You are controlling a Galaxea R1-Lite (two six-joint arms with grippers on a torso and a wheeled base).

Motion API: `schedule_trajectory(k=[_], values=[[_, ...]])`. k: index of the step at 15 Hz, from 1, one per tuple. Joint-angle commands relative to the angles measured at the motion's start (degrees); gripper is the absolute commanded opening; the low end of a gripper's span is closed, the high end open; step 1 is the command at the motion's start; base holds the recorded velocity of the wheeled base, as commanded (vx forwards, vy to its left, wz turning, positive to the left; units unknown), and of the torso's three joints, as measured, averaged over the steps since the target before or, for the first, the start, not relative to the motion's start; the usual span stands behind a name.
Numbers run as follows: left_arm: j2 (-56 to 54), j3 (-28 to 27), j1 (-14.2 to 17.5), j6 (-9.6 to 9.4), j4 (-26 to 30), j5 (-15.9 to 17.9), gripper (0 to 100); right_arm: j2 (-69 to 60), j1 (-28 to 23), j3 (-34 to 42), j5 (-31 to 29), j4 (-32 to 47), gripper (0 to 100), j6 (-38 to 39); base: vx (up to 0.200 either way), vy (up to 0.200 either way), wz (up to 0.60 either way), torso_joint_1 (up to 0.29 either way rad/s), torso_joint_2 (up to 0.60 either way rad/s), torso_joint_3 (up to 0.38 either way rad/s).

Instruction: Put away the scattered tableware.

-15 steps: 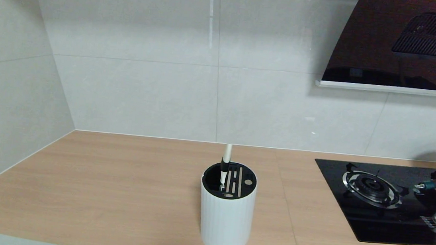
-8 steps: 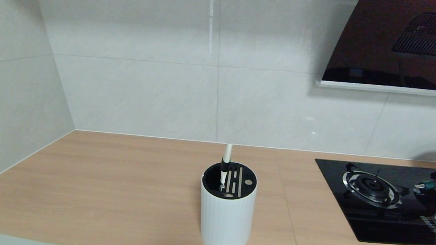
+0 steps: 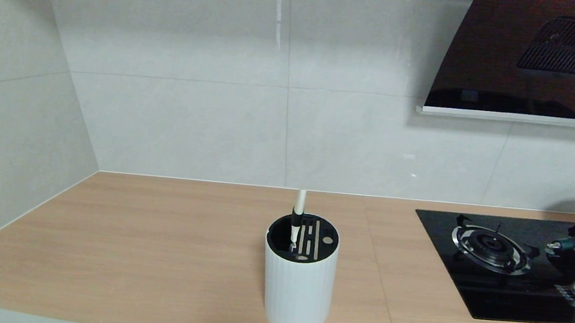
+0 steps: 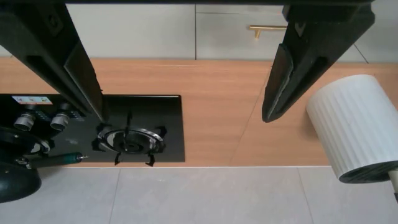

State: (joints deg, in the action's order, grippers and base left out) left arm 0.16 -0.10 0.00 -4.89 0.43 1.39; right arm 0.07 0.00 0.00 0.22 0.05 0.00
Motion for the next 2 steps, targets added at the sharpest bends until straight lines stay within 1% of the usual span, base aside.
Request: schedule_trajectory(k=[1, 2], values=[[-0.07, 0.01, 0.00, 0.23, 0.19, 0.02, 100, 0.01, 0.00, 0.00, 0.04, 0.13, 100, 0.00, 0.000, 0.000, 0.00, 0.000, 0.00, 0.000], [-0.07, 0.01, 0.00, 0.23, 0.10, 0.02, 100, 0.01, 0.00, 0.00, 0.04, 0.04, 100, 0.00, 0.000, 0.000, 0.00, 0.000, 0.00, 0.000]])
